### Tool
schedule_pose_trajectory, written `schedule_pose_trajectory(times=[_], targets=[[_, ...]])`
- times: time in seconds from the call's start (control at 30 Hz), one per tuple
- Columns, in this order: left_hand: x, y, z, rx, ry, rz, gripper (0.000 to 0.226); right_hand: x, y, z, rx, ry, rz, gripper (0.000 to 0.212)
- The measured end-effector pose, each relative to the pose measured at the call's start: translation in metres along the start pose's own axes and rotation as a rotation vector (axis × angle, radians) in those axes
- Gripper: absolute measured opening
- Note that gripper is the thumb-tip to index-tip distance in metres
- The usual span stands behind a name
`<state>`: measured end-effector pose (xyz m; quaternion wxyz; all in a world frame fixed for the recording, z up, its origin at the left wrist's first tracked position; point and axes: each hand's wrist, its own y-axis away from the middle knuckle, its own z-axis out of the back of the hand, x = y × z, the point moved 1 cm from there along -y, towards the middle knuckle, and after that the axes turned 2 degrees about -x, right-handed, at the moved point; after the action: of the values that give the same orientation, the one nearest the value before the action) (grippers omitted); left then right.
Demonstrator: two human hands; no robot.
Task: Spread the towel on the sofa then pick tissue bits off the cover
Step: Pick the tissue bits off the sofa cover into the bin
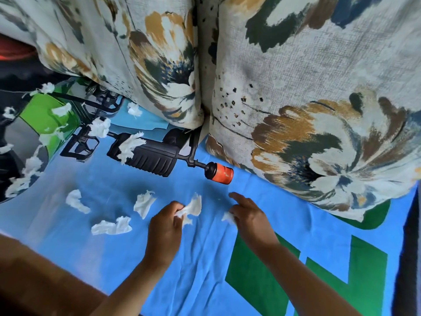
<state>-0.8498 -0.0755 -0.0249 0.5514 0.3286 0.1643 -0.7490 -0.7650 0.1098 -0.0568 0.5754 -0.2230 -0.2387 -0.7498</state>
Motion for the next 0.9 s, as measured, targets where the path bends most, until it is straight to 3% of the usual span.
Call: schedule_pose_trajectory(times=[0.1, 0.33, 0.5, 0.6, 0.77, 0.9], targets=[[0.019, 0.027, 0.003, -0.029, -0.022, 0.087, 0.029, 0.015, -0.022, -0.019, 0.112, 0.083, 0.089, 0.029], [0.048, 0.061, 0.004, -0.043, 0.037, 0.256, 0.041, 0.021, -0.036, -0.045, 0.024, 0.099, -0.142, 0.022], [0.046, 0.063, 0.017, -0.129, 0.102, 0.251, 0.028, 0.026, -0.038, -0.041, -0.097, -0.144, -0.426, 0.009], [0.043, 0.052, 0.023, -0.161, 0.069, 0.206, 0.008, 0.027, -0.024, -0.040, -0.134, -0.243, -0.521, 0.016], [0.048, 0.035, 0.013, 0.028, -0.168, 0.182, 0.015, 0.030, -0.003, -0.048, -0.130, -0.273, -0.549, 0.014], [0.051, 0.031, 0.009, 0.147, -0.353, 0.011, 0.037, 0.033, -0.004, -0.046, -0.084, -0.292, -0.500, 0.016]])
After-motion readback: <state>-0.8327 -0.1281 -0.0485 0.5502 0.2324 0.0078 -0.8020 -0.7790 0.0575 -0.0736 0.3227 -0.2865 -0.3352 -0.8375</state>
